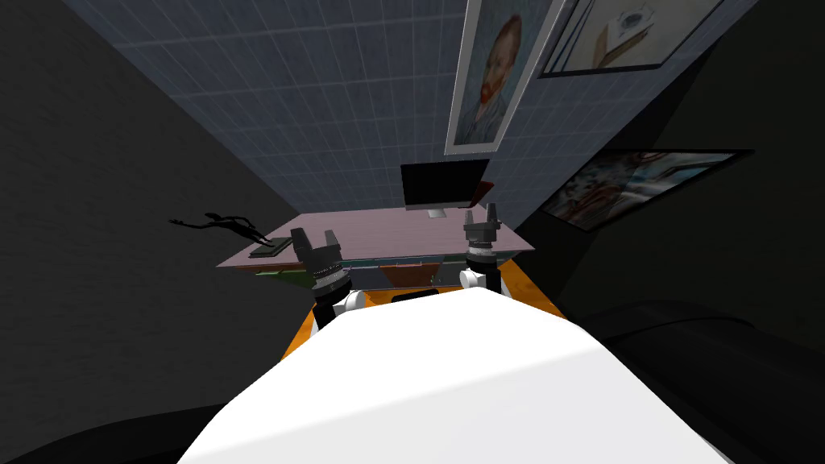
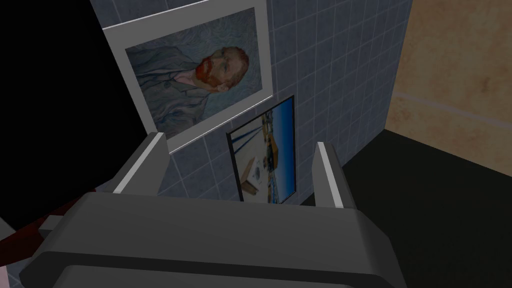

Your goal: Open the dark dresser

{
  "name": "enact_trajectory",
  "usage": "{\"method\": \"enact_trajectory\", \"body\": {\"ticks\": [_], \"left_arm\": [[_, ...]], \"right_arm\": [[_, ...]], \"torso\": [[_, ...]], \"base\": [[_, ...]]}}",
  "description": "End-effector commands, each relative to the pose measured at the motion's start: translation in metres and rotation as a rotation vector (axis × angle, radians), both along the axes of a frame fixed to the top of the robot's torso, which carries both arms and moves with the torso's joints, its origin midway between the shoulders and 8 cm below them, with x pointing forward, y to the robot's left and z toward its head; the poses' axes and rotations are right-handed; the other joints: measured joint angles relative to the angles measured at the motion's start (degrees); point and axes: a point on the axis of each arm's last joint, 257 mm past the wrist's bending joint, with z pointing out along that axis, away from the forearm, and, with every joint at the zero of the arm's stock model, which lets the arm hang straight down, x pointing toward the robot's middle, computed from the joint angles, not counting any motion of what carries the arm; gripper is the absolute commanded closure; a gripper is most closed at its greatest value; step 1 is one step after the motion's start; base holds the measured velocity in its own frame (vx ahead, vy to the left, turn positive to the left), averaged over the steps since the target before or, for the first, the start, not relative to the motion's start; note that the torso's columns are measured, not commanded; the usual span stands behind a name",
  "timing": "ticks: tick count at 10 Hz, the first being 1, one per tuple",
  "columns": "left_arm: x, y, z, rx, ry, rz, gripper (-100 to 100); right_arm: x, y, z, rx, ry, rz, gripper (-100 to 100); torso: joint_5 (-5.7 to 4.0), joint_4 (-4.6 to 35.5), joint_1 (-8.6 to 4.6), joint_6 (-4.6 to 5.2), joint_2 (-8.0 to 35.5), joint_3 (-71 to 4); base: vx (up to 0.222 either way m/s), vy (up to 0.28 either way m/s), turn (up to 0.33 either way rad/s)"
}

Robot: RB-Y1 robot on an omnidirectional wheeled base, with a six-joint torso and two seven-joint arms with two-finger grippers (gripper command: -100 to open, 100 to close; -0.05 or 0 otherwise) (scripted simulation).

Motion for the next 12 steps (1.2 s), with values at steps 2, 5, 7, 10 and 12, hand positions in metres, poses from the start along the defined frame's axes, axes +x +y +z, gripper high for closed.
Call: {"method": "enact_trajectory", "body": {"ticks": [2,5,7,10,12], "left_arm": [[0.0,0.0,0.0,0.0,0.0,0.0,0],[0.0,0.0,0.0,0.0,0.0,0.0,0],[0.0,0.0,0.0,0.0,0.0,0.0,0],[0.003,-0.004,-0.004,0.037,0.012,-0.017,-100],[0.008,-0.01,-0.013,0.09,0.033,-0.039,-100]], "right_arm": [[0.0,0.0,0.0,0.0,0.0,0.0,0],[0.0,0.0,0.0,0.0,0.0,0.0,0],[0.0,0.0,0.0,0.0,0.0,0.0,0],[0.0,0.0,0.0,0.0,0.0,0.0,0],[0.0,0.0,0.0,0.0,0.0,0.0,0]], "torso": [[0.0,6.0,0.0,0.0,5.97,-12.0],[0.0,18.46,0.0,0.0,18.45,-36.92],[0.0,26.91,0.0,0.0,26.93,-53.81],[0.0,39.6,0.0,0.0,39.61,-79.19],[0.0,42.06,-0.02,0.0,42.1,-84.24]], "base": [[0.0,0.0,0.0],[0.0,0.0,0.0],[0.0,0.0,0.0],[0.0,-0.002,0.0],[-0.009,-0.018,-0.001]]}}
